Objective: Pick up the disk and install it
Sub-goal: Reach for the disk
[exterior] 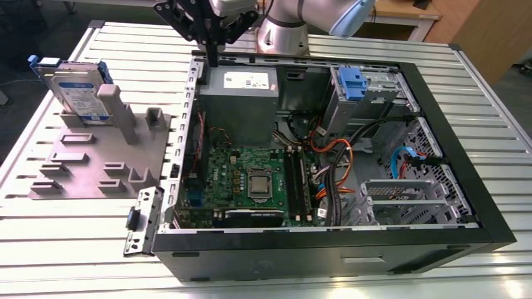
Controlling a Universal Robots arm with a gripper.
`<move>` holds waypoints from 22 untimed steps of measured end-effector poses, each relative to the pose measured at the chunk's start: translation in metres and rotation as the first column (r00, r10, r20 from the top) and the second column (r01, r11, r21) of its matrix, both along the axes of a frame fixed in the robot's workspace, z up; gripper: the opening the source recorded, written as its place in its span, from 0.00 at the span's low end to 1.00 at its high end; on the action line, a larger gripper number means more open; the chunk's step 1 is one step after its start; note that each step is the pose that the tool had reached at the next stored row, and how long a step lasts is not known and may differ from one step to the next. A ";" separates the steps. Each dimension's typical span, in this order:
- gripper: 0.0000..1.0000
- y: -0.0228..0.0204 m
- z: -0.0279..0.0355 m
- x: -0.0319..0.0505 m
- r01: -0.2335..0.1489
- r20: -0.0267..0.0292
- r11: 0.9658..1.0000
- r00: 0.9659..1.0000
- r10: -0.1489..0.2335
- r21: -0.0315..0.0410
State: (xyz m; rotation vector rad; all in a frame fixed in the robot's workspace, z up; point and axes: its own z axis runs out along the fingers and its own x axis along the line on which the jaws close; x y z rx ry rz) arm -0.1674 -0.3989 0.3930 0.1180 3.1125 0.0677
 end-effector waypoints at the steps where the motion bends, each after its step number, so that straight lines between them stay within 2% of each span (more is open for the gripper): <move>1: 0.11 0.0000 0.0000 -0.0002 0.000 0.000 1.000 1.000 0.000 0.000; 22: 0.11 0.0000 0.0000 -0.0018 0.000 0.000 1.000 1.000 0.000 0.000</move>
